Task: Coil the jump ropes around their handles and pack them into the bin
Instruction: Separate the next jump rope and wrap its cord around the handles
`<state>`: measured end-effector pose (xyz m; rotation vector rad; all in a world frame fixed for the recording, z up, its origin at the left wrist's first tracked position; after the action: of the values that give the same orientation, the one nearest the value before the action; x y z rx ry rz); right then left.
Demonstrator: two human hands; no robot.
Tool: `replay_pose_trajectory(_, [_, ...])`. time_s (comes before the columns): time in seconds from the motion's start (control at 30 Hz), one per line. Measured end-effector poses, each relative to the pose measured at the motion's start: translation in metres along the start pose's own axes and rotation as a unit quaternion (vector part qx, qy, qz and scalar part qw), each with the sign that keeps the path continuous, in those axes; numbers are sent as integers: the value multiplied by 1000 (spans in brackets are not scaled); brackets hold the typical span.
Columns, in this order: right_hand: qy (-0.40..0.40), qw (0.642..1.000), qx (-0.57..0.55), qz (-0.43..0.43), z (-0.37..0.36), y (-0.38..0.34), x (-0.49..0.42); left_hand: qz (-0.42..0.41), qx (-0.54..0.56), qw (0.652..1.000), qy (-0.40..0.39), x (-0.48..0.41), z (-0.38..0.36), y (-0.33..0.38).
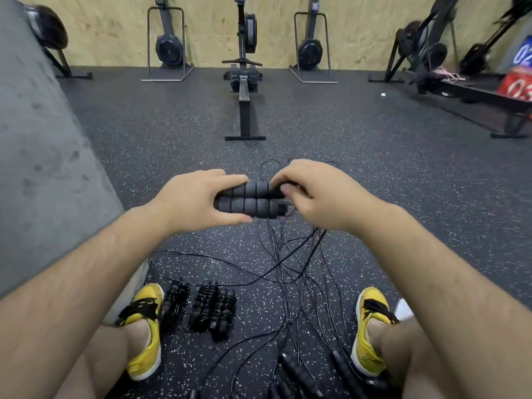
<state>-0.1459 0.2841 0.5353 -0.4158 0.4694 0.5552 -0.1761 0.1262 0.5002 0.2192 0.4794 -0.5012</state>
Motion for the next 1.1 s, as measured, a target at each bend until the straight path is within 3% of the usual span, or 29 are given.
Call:
replay_pose_trajectory(0.2, [42, 988, -122, -86, -2, 44, -10, -27, 156, 987, -1, 4, 5, 21])
replay_pose_trajectory(0.33, [8, 969, -193, -157, -39, 48, -6, 18, 230, 972, 46, 0, 22, 25])
replay_pose_trajectory(0.4, [-27, 972, -163, -170, -66, 36, -4, 38, 242, 967, 75, -3, 27, 24])
replay_pose_trajectory(0.5, [-57, 958, -190, -209, -94, 20, 7, 64, 176, 974, 127, -11, 32, 12])
replay_pose_trajectory(0.6, [-106, 953, -172, -225, -103, 10, 21, 76, 19, 985, 154, -21, 34, -14])
replay_pose_trajectory(0.7, [-106, 969, -107, -193, -88, 3, 26, 71, -59, 989, 118, -22, 17, -33])
replay_pose_trajectory(0.9, [-96, 991, 45, -83, -35, -6, 19, 41, -102, 990, 87, -18, 1, -24])
replay_pose_trajectory(1.03, [-22, 993, 120, -1, -7, -8, 0, -9, -103, 992, 76, -14, 5, -10])
replay_pose_trajectory(1.1, [18, 995, 99, 3, 5, 1, -12, -44, -69, 995, 49, -12, 5, 0])
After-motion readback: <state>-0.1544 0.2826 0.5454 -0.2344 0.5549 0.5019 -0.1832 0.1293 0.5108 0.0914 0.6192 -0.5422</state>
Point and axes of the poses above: each hand's wrist, its own x-axis away from the middle knuckle, its own z-axis out of the back of the hand, y = z × x, the point moved 10 cm from there along -x, towards the middle knuckle, and after that the axes turned 13 degrees about y, right-handed, at the moved point
